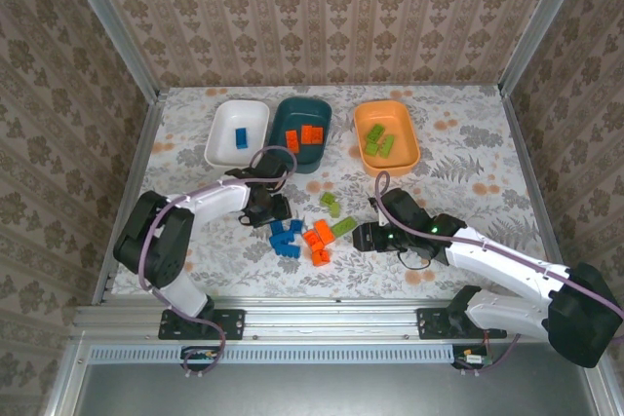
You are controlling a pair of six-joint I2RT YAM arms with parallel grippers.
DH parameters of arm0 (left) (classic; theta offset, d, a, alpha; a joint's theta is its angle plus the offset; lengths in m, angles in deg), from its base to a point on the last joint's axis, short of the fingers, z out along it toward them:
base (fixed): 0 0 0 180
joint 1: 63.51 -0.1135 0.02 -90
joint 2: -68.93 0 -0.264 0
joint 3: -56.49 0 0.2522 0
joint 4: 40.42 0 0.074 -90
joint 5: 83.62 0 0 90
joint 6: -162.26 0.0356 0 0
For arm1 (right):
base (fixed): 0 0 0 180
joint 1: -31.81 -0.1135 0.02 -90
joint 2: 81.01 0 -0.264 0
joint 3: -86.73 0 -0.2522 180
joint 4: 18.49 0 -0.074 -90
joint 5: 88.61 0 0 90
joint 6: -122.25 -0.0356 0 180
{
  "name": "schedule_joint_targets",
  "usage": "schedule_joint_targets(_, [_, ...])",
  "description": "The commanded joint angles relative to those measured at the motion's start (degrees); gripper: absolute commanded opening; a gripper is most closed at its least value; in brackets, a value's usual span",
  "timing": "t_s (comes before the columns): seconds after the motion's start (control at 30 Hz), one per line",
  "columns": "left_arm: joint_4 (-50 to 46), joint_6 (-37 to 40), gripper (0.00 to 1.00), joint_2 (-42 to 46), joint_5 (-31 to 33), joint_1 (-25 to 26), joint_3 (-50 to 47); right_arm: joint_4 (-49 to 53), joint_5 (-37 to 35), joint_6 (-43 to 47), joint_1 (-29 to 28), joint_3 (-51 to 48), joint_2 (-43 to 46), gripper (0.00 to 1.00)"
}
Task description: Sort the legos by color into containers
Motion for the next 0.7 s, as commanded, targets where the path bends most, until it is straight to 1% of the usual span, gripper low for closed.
schedule_joint_targets(0.0, [1.5, -0.3, 0.48, -1.2, -0.4, -0.9, -0.9, -0.1, -0.6, -0.4, -0.4, -0.6, 0.1, 0.56])
schedule_joint_targets(0.1, [2.8, 0.0, 0.43, -2.3, -1.6, -1.5, -1.8, -0.2, -0.6, -0.8, -0.4, -0.6, 0.2, 0.56])
schedule_joint_targets(0.17, [3.6, 0.1, 0.38, -2.4, -2.4, -2.1, -2.5, -0.3, -0.5, -0.9, -0.4, -0.5, 0.1, 0.56])
schedule_joint_targets(0.23, [3.6, 0.4, 0.32, -1.3, -2.8, -2.4, -2.9, -0.3, -0.4, -1.0, -0.4, -0.1, -0.1, 0.56])
schedule_joint_targets(0.37, [1.9, 2.3, 0.28, 3.4, -3.0, -3.2, -2.3, -0.2, -0.4, -0.8, -0.4, 0.9, -1.4, 0.56])
schedule_joint_targets(0.47, [-1.6, 6.1, 0.26, 8.2, -2.8, -4.8, 0.1, -0.2, -0.1, -0.7, -0.4, 2.2, -2.8, 0.56])
schedule_joint_targets(0.57, [-7.5, 12.0, 0.26, 12.1, -1.1, -7.2, 5.8, -0.3, 0.1, -0.7, -0.7, 3.1, -3.9, 0.56])
schedule_joint_targets(0.6, [-9.5, 14.4, 0.26, 12.7, -0.4, -9.8, 8.5, -0.4, 0.0, -0.7, -0.8, 3.2, -4.2, 0.56])
schedule_joint_targets(0.67, [-12.1, 19.4, 0.26, 12.6, 0.4, -12.8, 13.5, -1.0, 0.0, -1.1, -1.1, 3.2, -4.7, 0.56])
